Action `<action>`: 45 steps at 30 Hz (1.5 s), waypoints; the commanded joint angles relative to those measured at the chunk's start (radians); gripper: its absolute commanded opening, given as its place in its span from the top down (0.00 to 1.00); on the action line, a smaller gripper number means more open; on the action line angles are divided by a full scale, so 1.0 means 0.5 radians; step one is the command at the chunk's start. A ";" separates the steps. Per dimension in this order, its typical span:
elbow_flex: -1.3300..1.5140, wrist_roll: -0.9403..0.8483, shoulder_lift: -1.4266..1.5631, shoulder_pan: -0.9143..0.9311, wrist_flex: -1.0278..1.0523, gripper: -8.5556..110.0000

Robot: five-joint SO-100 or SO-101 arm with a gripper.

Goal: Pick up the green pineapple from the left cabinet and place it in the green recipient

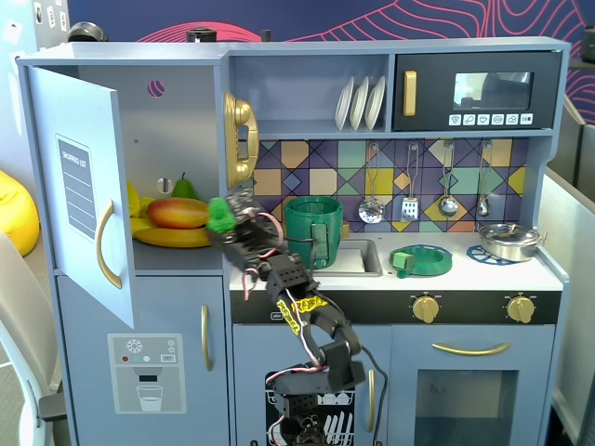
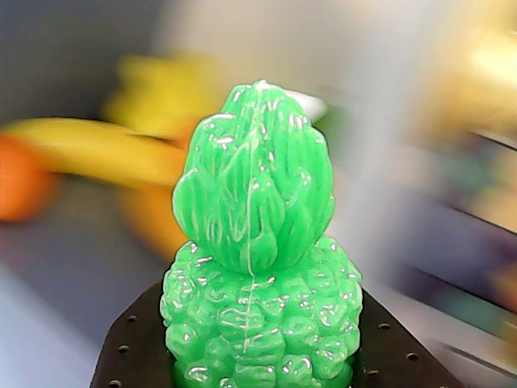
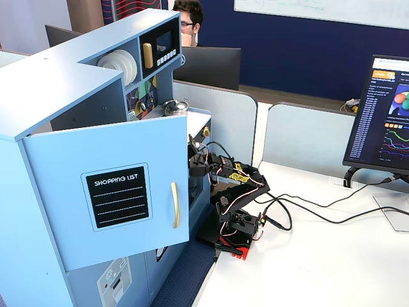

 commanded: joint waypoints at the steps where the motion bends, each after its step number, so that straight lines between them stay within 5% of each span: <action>1: -0.279 0.101 0.034 0.426 0.046 0.93; 9: -0.804 0.279 -0.589 0.927 -0.067 0.93; 28: -1.626 0.209 -1.782 1.071 -0.276 0.93; 30: -1.614 0.239 -1.786 1.092 -0.264 0.87; 33: -1.611 0.549 -1.770 1.144 -0.273 0.62; 35: -1.611 0.614 -1.770 1.157 -0.273 0.55; 45: -1.451 0.586 -1.629 1.147 -0.316 0.44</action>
